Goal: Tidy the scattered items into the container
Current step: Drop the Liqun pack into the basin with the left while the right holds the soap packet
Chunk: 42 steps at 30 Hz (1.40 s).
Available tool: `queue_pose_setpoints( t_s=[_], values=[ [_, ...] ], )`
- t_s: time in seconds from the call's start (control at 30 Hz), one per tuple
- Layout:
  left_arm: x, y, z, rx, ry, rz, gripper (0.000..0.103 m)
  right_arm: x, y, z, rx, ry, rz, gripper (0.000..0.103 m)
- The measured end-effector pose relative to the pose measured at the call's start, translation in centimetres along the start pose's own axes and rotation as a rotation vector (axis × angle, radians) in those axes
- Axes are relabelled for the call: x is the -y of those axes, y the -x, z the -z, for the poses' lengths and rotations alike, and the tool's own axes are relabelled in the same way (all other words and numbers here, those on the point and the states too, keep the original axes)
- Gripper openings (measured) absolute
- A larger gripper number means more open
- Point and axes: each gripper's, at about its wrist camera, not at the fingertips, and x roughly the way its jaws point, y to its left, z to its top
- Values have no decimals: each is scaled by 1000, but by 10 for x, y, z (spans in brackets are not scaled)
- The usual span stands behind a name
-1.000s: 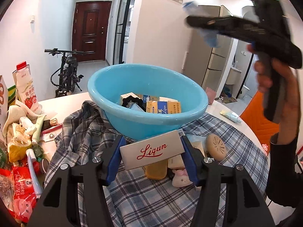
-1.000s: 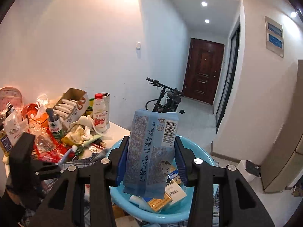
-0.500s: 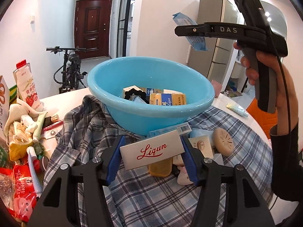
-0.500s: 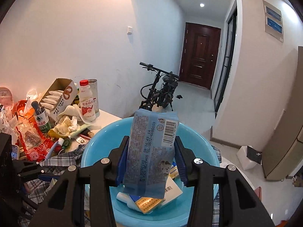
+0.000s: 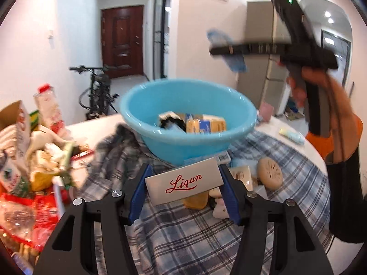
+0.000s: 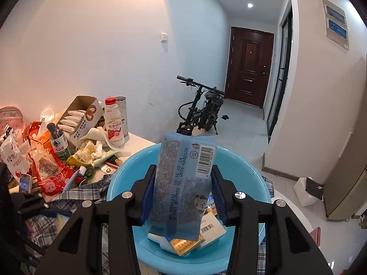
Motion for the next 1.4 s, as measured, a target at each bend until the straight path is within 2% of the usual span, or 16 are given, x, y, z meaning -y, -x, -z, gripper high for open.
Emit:
queue_pose_setpoints(
  t_s=[0.23, 0.4, 0.6, 0.8, 1.07, 1.4],
  values=[
    [-3, 42, -61, 162, 61, -73, 57, 3, 6, -2, 19, -17, -39, 47],
    [6, 22, -108, 232, 80, -126, 57, 8, 9, -1, 20, -22, -20, 47],
    [11, -40, -134, 201, 84, -231, 57, 20, 3, 2, 3, -42, 5, 47],
    [5, -82, -128, 137, 78, -214, 57, 32, -6, 6, -23, -63, 23, 47],
    [7, -94, -125, 90, 112, -201, 57, 35, -18, 11, -51, -64, 38, 47],
    [15, -91, -126, 89, 104, -213, 57, 35, -15, 13, -48, -54, 53, 47]
  ],
)
